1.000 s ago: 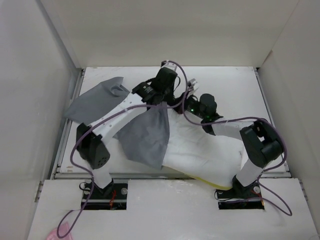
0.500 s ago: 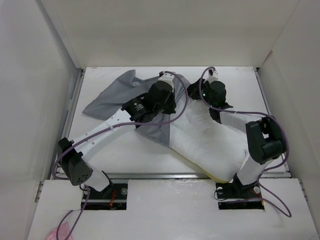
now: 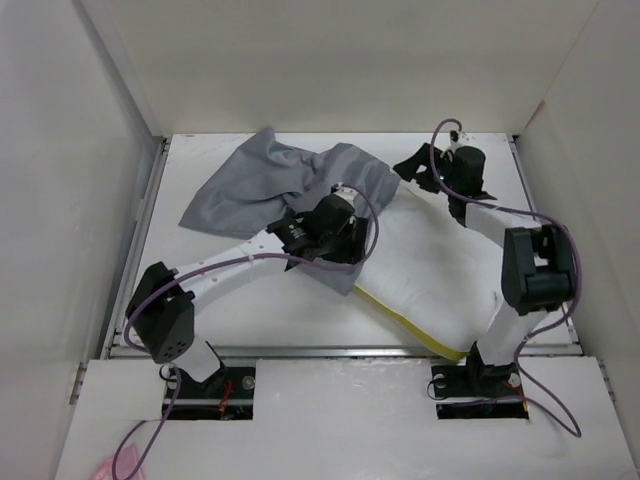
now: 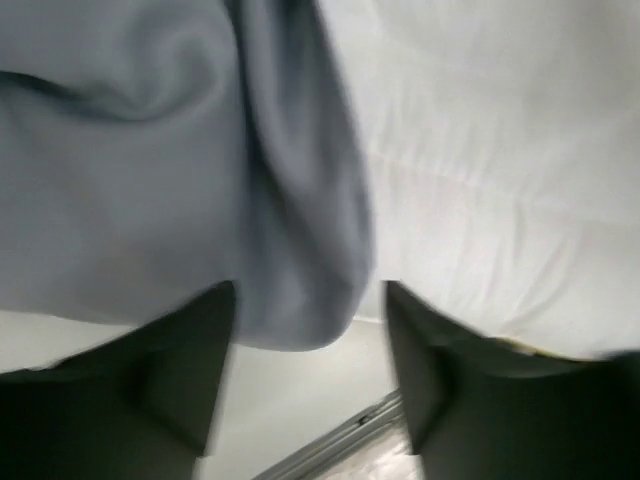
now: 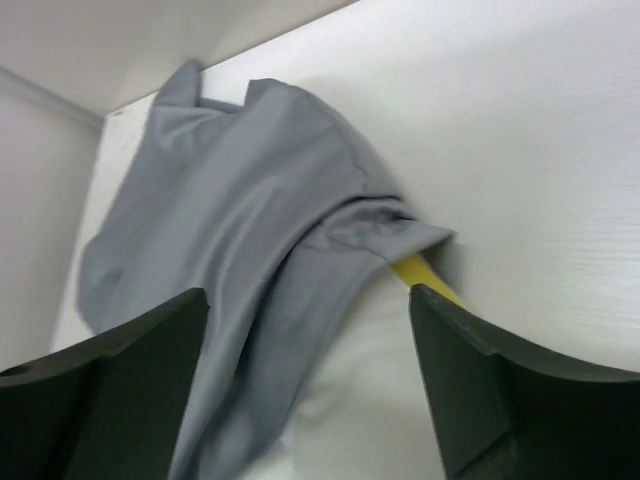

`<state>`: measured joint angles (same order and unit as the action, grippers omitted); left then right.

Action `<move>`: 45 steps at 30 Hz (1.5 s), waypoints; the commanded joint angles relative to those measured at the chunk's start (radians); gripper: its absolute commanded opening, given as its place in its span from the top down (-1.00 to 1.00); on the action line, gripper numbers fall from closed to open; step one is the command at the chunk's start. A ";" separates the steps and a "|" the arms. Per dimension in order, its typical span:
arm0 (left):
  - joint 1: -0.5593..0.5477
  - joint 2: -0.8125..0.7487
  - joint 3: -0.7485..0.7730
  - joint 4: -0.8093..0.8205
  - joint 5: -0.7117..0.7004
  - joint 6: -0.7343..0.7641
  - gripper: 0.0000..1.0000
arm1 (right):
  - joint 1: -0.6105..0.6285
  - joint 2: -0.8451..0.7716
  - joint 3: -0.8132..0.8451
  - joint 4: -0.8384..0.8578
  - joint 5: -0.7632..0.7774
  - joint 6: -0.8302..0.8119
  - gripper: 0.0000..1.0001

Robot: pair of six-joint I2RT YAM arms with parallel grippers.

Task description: Put the pillow into the pillowcase

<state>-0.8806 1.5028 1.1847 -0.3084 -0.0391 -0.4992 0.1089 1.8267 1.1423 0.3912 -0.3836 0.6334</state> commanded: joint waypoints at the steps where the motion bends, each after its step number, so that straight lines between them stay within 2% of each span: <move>1: -0.004 0.068 0.127 -0.107 0.019 0.047 -0.31 | -0.008 -0.227 -0.044 -0.035 0.047 -0.234 -0.74; 2: -0.004 0.080 0.153 -0.127 0.007 0.057 -0.42 | 0.001 -0.268 -0.059 -0.081 0.078 -0.274 -0.85; 4: 0.005 0.080 0.184 -0.152 -0.040 0.085 -0.65 | 0.024 -0.373 -0.101 -0.240 0.176 -0.337 -0.88; 5: 0.005 0.080 0.193 -0.152 -0.066 0.085 -0.97 | 0.025 -0.407 -0.122 -0.280 0.204 -0.337 -0.92; 9: 0.052 0.167 0.294 -0.164 -0.148 0.122 -1.00 | 0.025 -0.506 -0.242 -0.437 0.242 -0.310 -0.93; 14: 0.052 0.362 0.562 -0.207 -0.105 0.226 -1.00 | 0.025 -0.515 -0.317 -0.624 0.327 -0.279 -0.95; 17: 0.032 0.468 0.660 -0.251 -0.077 0.286 -1.00 | 0.025 -0.515 -0.341 -0.650 0.327 -0.279 -0.95; 19: 0.023 0.538 0.694 -0.277 -0.110 0.286 -0.97 | 0.034 -0.491 -0.342 -0.641 0.302 -0.302 -0.98; 21: 0.023 0.579 0.736 -0.317 -0.148 0.266 -0.63 | 0.057 -0.468 -0.342 -0.621 0.288 -0.317 -1.00; 23: 0.023 0.625 0.759 -0.337 -0.176 0.252 -0.17 | 0.092 -0.422 -0.342 -0.621 0.288 -0.327 -1.00; 24: 0.034 0.634 0.780 -0.346 -0.191 0.243 0.32 | 0.141 -0.400 -0.331 -0.621 0.320 -0.337 -1.00; 26: 0.046 0.643 0.800 -0.357 -0.191 0.229 0.86 | 0.185 -0.316 -0.306 -0.621 0.331 -0.337 -1.00; 27: 0.057 0.643 0.814 -0.366 -0.191 0.214 1.00 | 0.219 -0.285 -0.271 -0.621 0.363 -0.328 -1.00; 28: 0.057 0.643 0.814 -0.367 -0.200 0.214 1.00 | 0.235 -0.267 -0.256 -0.635 0.379 -0.319 -1.00; 30: 0.057 0.600 0.814 -0.367 -0.200 0.214 1.00 | 0.249 -0.218 -0.236 -0.612 0.379 -0.308 -0.71; 31: 0.057 0.585 0.814 -0.351 -0.187 0.224 1.00 | 0.249 -0.196 -0.198 -0.612 0.332 -0.299 -0.37; 32: 0.048 0.567 0.814 -0.351 -0.177 0.225 1.00 | 0.249 -0.164 -0.185 -0.583 0.312 -0.287 0.16; 33: 0.048 0.530 0.805 -0.339 -0.177 0.225 1.00 | 0.249 -0.164 -0.185 -0.548 0.293 -0.273 0.99; 35: 0.035 0.495 0.794 -0.330 -0.162 0.247 1.00 | 0.223 -0.152 -0.194 -0.395 0.148 -0.273 1.00; 38: 0.023 0.436 0.785 -0.340 -0.153 0.248 1.00 | 0.186 -0.231 -0.240 -0.206 -0.018 -0.203 1.00; 39: 0.011 0.421 0.785 -0.340 -0.139 0.257 1.00 | 0.172 -0.297 -0.240 -0.104 -0.018 -0.180 1.00; 42: 0.011 0.329 0.702 -0.331 -0.101 0.248 1.00 | 0.127 -0.407 -0.288 0.050 0.000 -0.080 1.00; 43: 0.002 0.265 0.634 -0.304 -0.091 0.234 1.00 | 0.092 -0.476 -0.312 0.089 0.014 -0.030 1.00; 44: 0.002 0.228 0.633 -0.304 -0.091 0.225 1.00 | 0.092 -0.504 -0.312 0.112 0.014 -0.009 1.00; 45: -0.007 0.191 0.550 -0.276 -0.091 0.212 1.00 | 0.059 -0.527 -0.312 0.112 0.037 0.008 1.00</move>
<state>-0.8528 1.8477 1.8278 -0.6510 -0.1894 -0.2543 0.2165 1.4403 0.8070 0.1864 -0.2993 0.5064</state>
